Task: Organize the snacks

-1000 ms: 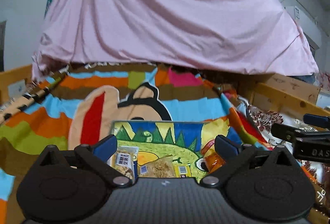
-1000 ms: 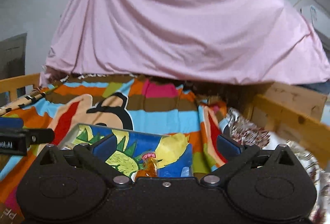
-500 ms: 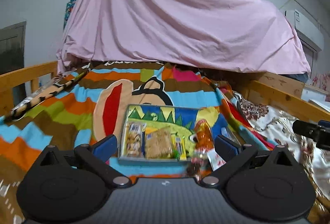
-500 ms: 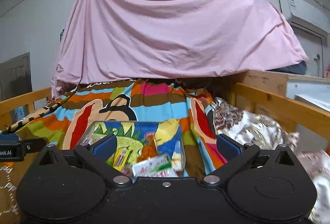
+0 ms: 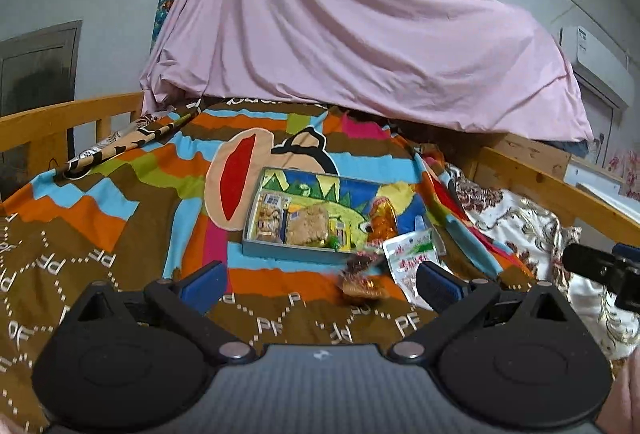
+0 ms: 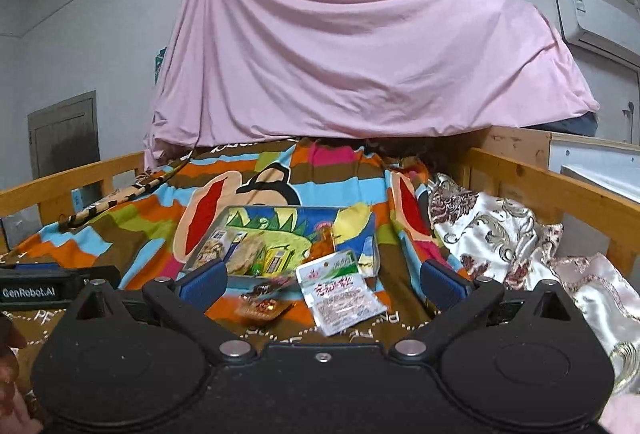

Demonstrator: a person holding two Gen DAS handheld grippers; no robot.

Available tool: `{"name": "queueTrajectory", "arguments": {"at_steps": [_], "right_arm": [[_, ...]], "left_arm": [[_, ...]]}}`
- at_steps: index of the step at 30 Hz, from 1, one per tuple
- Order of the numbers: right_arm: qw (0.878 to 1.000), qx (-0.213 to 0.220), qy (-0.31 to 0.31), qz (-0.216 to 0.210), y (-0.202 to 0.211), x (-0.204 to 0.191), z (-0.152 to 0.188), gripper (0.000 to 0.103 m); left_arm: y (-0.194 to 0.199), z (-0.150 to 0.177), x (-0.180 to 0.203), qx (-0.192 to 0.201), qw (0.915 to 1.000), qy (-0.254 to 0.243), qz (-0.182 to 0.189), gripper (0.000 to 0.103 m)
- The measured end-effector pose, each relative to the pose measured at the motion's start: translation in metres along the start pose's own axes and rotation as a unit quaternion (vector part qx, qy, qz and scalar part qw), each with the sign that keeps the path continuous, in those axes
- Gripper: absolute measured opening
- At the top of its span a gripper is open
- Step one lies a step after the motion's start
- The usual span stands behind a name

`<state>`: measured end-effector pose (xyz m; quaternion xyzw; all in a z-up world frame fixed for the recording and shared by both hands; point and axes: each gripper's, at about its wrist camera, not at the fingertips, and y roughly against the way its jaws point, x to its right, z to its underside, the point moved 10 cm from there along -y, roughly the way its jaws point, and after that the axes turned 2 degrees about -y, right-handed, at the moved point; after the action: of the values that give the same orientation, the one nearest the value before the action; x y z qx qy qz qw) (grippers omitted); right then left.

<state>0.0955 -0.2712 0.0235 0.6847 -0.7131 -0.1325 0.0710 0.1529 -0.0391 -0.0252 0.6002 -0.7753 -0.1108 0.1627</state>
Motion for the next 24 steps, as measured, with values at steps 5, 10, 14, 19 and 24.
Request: {"name": "queueTrajectory", "arguments": {"at_steps": [5, 10, 14, 19, 24], "right_arm": [[1.000, 0.003, -0.015, -0.004, 0.014, 0.002, -0.003, 0.102], [1.000, -0.011, -0.024, 0.000, 0.014, 0.005, 0.000, 0.102], [1.000, -0.024, 0.003, 0.007, 0.010, 0.006, 0.008, 0.102], [0.999, -0.038, 0.039, 0.000, 0.005, 0.003, 0.015, 0.102], [0.996, -0.047, 0.069, -0.022, -0.011, -0.005, 0.010, 0.102]], "left_arm": [[0.010, 0.011, 0.005, -0.014, 0.9998, -0.009, -0.008, 0.102], [0.018, 0.012, 0.005, -0.022, 0.9996, -0.003, -0.015, 0.102], [0.020, 0.015, 0.004, -0.028, 0.9994, -0.005, -0.020, 0.102], [0.011, 0.019, 0.004, -0.045, 0.9987, -0.008, -0.024, 0.102], [0.002, 0.015, 0.004, -0.052, 0.9983, -0.018, -0.022, 0.102]]}}
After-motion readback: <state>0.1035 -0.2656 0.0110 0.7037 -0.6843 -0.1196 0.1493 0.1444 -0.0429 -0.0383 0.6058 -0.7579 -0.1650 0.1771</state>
